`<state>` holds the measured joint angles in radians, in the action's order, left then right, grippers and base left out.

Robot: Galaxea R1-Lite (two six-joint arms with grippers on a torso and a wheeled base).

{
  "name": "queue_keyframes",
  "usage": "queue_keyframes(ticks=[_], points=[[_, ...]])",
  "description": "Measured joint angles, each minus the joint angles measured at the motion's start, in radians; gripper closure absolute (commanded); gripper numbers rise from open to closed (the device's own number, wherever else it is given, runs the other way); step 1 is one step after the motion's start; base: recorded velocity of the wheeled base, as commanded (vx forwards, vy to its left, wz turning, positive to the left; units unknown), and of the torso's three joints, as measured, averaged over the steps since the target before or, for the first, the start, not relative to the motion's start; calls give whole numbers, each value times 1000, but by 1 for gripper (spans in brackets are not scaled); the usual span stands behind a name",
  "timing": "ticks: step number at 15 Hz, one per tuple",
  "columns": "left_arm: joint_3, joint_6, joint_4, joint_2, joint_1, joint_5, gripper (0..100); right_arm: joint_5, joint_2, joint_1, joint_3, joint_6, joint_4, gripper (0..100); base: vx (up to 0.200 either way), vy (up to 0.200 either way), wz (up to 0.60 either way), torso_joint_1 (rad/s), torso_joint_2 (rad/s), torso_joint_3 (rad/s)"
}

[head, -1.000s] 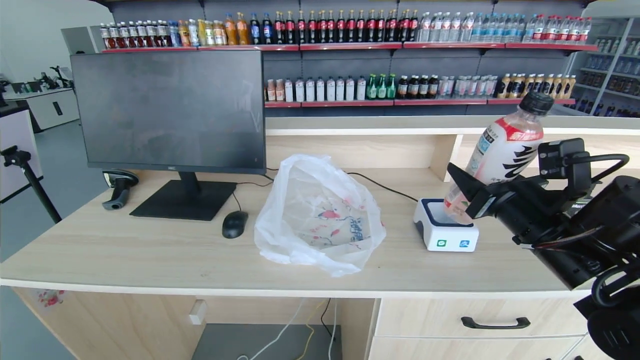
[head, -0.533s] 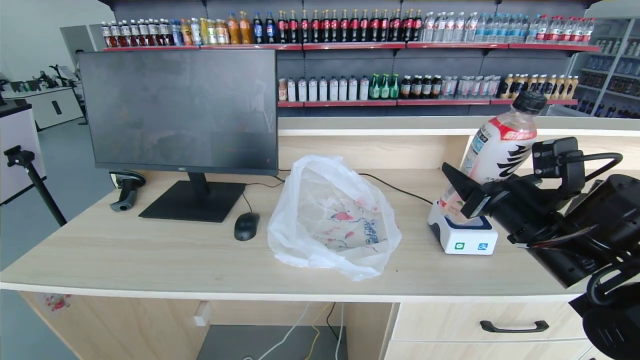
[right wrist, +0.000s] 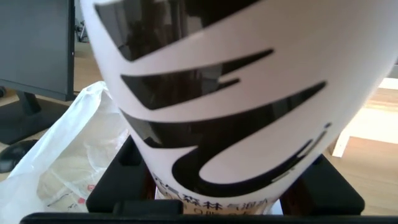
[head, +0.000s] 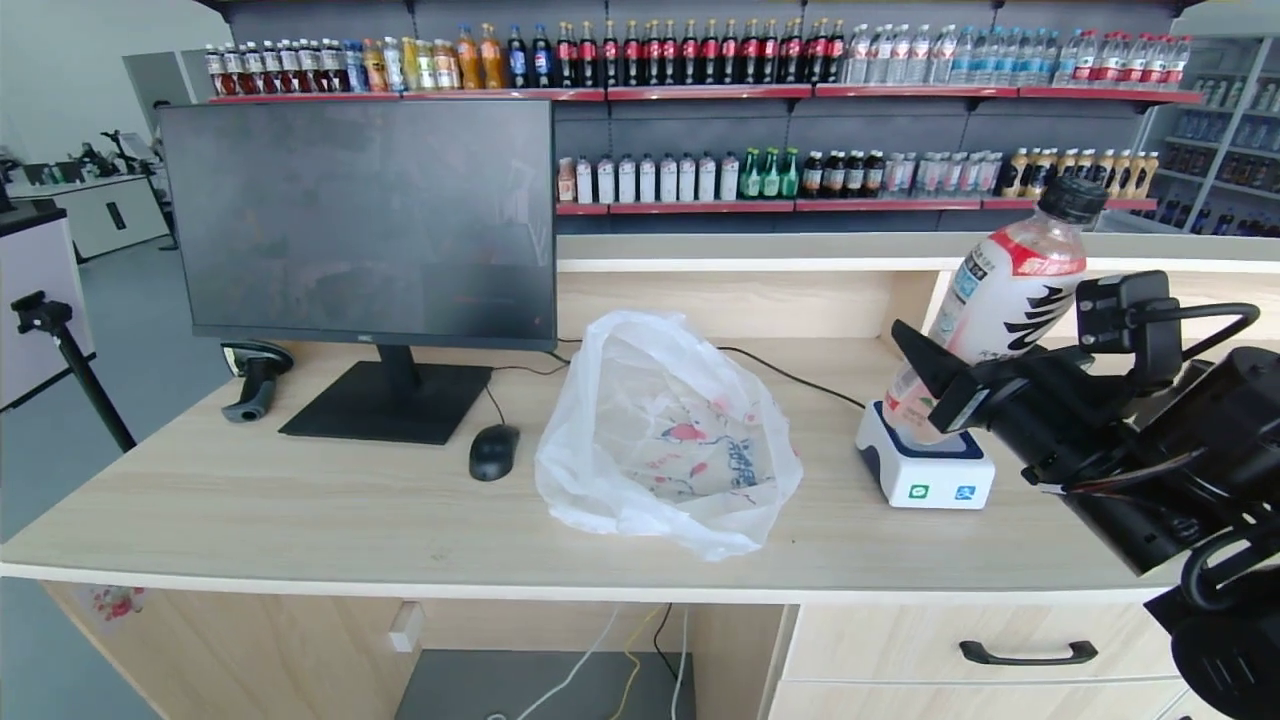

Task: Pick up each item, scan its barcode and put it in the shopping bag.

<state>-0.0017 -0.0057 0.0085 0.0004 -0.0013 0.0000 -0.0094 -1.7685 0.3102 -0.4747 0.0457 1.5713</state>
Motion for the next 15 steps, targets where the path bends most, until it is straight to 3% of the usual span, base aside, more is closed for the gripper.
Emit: queue_keyframes(ticks=[2,14,15], points=[[0,0,-2,0,2,0,0,-2,0,-3,0,0,2,100,0,0,600,-7,2,7],[0,1,-1,0,1,0,0,1,-2,8,-4,0,-1,100,0,0,0,0,0,0],[0,1,-1,0,1,0,0,0,-2,10,-4,0,-1,100,200,0,0,2,2,2]])
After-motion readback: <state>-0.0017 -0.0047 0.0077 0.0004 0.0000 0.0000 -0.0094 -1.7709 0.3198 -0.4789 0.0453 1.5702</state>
